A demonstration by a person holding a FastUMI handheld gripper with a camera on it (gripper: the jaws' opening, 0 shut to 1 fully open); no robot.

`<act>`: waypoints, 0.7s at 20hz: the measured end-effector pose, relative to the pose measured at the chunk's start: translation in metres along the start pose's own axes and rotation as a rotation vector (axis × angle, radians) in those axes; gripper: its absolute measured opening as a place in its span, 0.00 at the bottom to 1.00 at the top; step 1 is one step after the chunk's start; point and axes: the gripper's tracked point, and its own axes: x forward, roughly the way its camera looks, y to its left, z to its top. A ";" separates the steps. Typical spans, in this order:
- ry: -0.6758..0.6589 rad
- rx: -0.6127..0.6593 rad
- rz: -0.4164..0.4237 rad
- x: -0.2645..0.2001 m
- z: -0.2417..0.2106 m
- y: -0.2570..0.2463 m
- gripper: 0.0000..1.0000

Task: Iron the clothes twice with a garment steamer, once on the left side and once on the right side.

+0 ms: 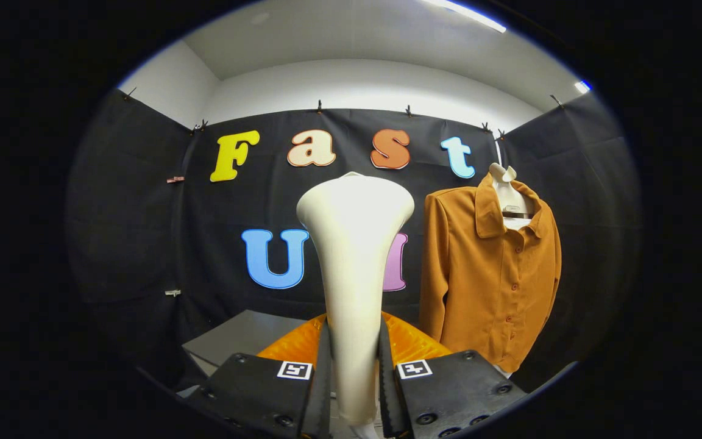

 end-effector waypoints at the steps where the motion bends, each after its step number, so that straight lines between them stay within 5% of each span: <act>1: -0.002 0.000 0.001 0.000 0.001 0.000 0.36; 14: -0.029 -0.007 0.006 -0.010 0.009 -0.005 0.36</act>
